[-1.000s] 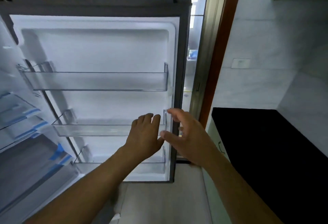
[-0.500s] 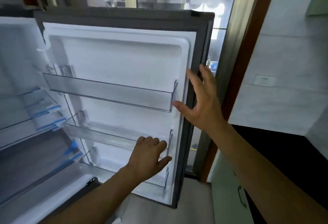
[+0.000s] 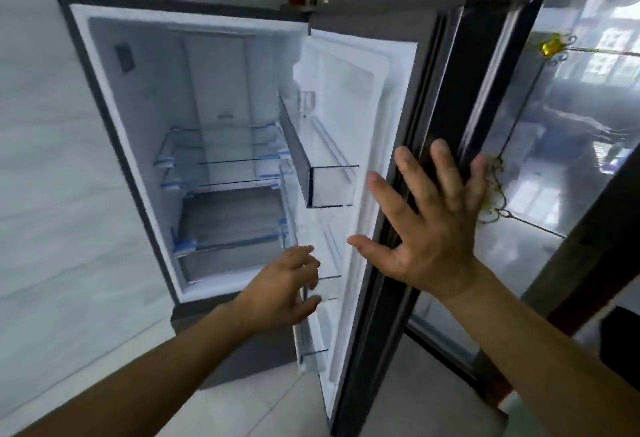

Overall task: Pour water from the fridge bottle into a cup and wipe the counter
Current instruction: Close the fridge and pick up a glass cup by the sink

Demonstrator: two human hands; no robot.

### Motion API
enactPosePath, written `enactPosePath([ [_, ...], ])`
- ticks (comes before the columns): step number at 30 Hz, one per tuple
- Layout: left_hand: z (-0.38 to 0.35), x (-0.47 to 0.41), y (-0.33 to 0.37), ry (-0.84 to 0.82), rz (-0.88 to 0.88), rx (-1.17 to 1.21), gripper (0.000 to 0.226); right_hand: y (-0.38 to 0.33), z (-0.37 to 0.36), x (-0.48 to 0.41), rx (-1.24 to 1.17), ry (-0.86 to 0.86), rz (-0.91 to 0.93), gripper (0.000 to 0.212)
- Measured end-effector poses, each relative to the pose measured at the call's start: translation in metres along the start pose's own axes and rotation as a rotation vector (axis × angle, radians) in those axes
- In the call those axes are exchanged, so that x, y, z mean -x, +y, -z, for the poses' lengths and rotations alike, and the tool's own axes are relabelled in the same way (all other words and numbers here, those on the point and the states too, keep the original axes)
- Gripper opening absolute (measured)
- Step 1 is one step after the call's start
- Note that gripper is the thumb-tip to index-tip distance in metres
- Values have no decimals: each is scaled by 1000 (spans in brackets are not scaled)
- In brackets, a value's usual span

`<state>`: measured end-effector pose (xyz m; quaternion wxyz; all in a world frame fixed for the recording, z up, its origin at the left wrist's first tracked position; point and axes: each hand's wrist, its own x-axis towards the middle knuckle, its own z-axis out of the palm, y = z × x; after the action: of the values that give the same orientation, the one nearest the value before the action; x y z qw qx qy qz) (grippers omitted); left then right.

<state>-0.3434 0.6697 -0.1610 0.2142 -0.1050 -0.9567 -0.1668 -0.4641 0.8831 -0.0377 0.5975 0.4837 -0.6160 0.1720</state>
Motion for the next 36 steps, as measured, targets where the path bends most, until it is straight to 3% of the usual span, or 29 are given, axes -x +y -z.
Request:
enactPosePath([
  [8,60,72,-72,33,292,58,25,-118,-31,-59,-48,-88,208,20],
  [10,77,85,-94,87,355,73,27,-149,-49,-79,-73,-121,299,15],
  [14,108,101,-153,137,481,143,29,-204,-90,-121,-56,-249,433,20],
  [21,149,110,-244,144,592,297,30,-263,-169,-160,-10,-311,560,22],
  [27,157,106,-310,181,624,422,38,-289,-234,-174,-67,-262,589,17],
  [30,157,110,-331,271,699,636,32,-298,-267,-181,-91,-235,590,20],
  [34,172,114,-326,464,752,874,19,-308,-314,-183,-106,-141,472,42],
  [36,182,119,-314,539,677,905,20,-317,-334,-182,-134,-61,370,60],
])
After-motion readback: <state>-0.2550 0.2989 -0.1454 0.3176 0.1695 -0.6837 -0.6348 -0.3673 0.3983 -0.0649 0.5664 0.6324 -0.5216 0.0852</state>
